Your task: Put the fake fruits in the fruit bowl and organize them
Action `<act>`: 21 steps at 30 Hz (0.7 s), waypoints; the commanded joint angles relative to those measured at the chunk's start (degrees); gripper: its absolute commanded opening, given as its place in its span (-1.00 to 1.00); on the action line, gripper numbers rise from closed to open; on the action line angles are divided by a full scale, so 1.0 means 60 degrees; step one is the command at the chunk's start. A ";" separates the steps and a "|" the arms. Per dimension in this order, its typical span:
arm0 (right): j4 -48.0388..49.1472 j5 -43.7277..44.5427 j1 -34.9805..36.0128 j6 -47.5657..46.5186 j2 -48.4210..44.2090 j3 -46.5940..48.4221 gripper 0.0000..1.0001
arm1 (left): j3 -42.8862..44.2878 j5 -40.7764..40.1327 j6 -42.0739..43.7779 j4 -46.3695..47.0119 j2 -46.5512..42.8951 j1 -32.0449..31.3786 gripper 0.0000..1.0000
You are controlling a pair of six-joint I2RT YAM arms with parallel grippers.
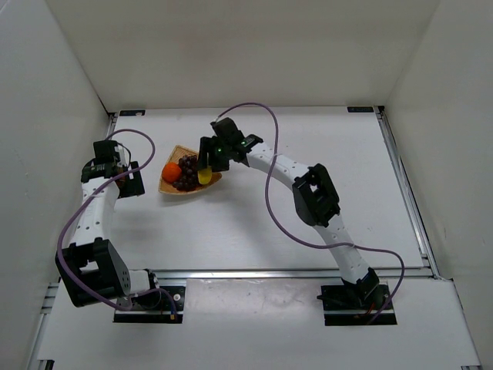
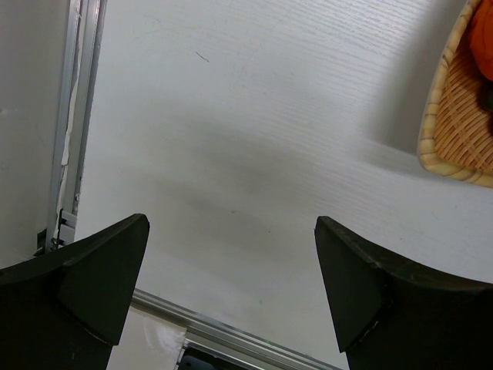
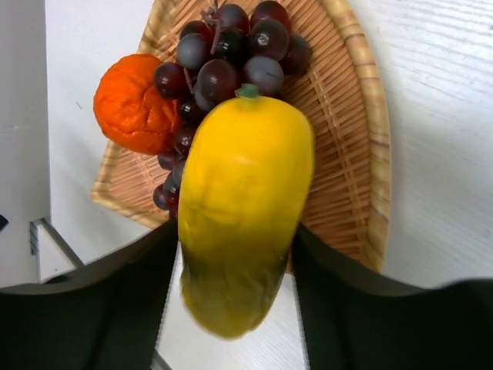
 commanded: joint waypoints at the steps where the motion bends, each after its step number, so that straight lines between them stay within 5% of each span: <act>1: 0.0296 -0.0375 -0.0050 0.0149 0.0402 0.0611 0.35 | -0.0094 0.0073 -0.0075 0.0194 -0.0086 0.0017 1.00; 13: -0.0757 0.2156 0.0477 -0.1213 -0.1339 -0.0045 0.99 | -0.0094 0.0073 -0.0075 0.0194 0.0002 0.0017 1.00; 21: -0.1563 0.4502 0.0477 -0.1916 -0.4094 -0.1628 1.00 | -0.0006 0.0073 -0.0075 0.0194 0.0002 0.0017 1.00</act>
